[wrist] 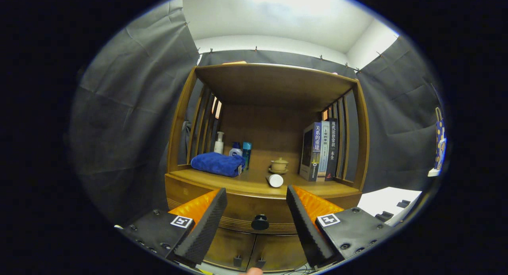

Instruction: Pull open the drawer, take out the items inside it, and place them on the countertop above the cabinet.

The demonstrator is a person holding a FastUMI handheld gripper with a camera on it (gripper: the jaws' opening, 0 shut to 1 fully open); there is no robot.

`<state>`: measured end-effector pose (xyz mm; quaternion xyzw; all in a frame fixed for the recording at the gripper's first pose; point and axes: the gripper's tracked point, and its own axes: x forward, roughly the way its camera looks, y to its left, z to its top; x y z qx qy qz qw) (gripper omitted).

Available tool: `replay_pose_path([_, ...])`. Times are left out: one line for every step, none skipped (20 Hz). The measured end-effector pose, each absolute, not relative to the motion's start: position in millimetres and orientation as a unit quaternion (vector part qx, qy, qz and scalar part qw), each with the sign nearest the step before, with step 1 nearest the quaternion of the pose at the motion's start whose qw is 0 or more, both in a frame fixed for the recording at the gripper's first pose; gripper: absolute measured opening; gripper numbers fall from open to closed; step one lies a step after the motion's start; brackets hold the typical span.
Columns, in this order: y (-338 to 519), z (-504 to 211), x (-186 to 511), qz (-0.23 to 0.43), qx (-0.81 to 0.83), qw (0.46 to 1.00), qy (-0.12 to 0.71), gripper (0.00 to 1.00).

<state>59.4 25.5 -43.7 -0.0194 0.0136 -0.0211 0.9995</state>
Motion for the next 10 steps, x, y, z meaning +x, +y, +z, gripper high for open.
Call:
replay_pose_path([25, -46, 60, -0.022, -0.020, 0.999, 0.017, 0.98])
replay_pose_path([26, -48, 60, -0.021, -0.017, 0.999, 0.019, 0.98])
replay_pose_path([28, -50, 61, -0.020, -0.009, 1.000, 0.020, 0.98])
replay_pose_path([28, -52, 61, -0.018, -0.002, 1.000, 0.023, 0.98])
replay_pose_path([28, -52, 60, -0.018, 0.001, 1.000, 0.023, 0.98])
replay_pose_path([26, -52, 61, -0.019, 0.001, 1.000, 0.023, 0.98])
replay_pose_path([24, -53, 61, -0.022, 0.000, 1.000, 0.022, 0.98])
replay_pose_path([23, -54, 61, -0.023, 0.001, 0.999, 0.024, 0.98])
replay_pose_path([23, -56, 62, -0.023, 0.004, 0.999, 0.026, 0.98])
replay_pose_path([23, -57, 61, -0.022, 0.006, 0.999, 0.026, 0.98])
